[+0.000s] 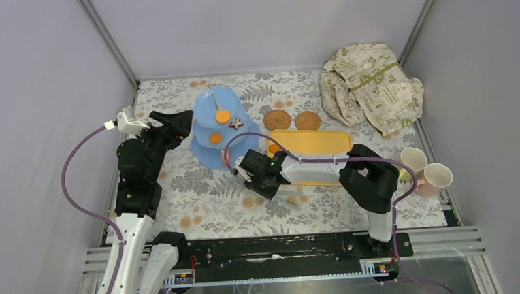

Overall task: Serve the afternoon tea
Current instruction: Pick up the clamp from the tray.

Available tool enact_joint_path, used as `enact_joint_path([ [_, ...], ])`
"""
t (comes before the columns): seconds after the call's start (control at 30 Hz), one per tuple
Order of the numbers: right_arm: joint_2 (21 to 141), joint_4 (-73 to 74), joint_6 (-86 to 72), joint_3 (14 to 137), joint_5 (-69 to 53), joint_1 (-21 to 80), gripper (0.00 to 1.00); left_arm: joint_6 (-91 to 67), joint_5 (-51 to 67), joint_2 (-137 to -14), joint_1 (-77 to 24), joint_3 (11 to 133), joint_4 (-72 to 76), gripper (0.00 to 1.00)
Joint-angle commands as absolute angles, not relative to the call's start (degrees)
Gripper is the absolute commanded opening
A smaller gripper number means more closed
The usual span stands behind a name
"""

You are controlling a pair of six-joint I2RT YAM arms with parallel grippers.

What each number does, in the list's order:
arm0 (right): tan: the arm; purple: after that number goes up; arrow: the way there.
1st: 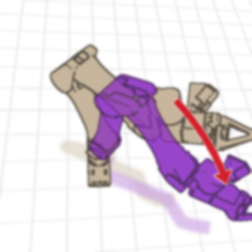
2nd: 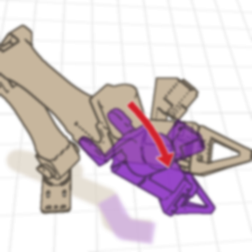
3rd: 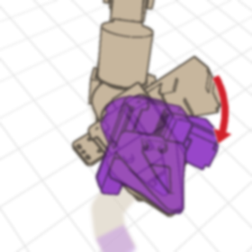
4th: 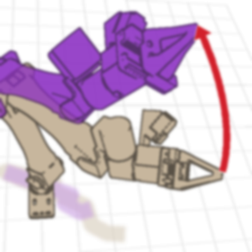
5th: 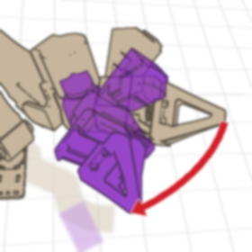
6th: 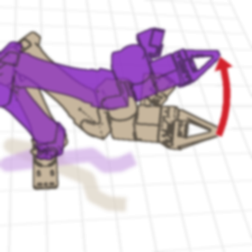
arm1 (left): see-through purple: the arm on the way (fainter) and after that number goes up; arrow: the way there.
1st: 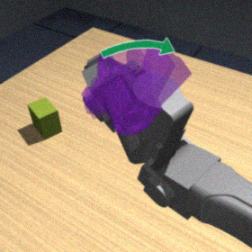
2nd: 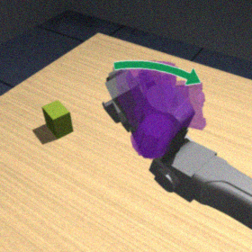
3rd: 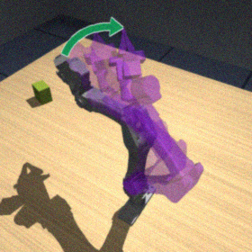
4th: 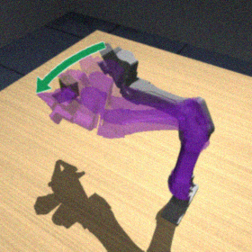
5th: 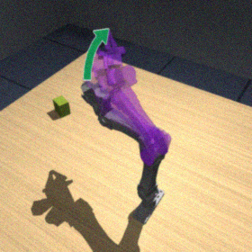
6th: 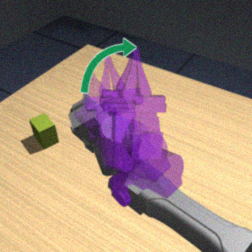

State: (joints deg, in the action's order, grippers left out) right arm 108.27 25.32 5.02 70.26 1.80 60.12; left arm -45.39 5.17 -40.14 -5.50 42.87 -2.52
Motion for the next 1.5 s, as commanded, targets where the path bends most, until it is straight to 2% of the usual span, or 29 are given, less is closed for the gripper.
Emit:
enact_joint_path([
  [0.0, 109.55, 26.05, 5.67, 70.42, 2.19, 60.31, 0.29, -44.6, 5.33, -39.42, -5.71, 42.32, -0.89, 0.82],
  [0.07, 109.0, 26.1, 5.32, 69.91, 1.94, 60.33, 0.24, -44.71, 5.25, -39.31, -5.79, 42.29, -0.9, 0.82],
  [0.77, 92.11, 22.59, -1.92, 68.04, 1.64, 60.47, 0.2, -45.15, 4.14, -38.59, -5.77, 43.35, -1.95, 0.82],
  [0.93, 86.25, 16.89, -5.03, 64.04, 5.58, 60.48, 0.21, -45.35, 4.14, -38.71, -5.72, 43.59, -1.93, 0.82],
  [1.23, 76.79, -3.01, -11.36, 52.76, 20.22, 60.37, 0.24, -44.68, 5.91, -38.58, -5.76, 42.72, -1.86, 0.81],
  [1.47, 73.16, -8.96, -14.39, 50.74, 25.37, 59.19, 0.24, -42.47, 11.59, -38.82, -6.82, 41.66, -0.54, 0.8],
])
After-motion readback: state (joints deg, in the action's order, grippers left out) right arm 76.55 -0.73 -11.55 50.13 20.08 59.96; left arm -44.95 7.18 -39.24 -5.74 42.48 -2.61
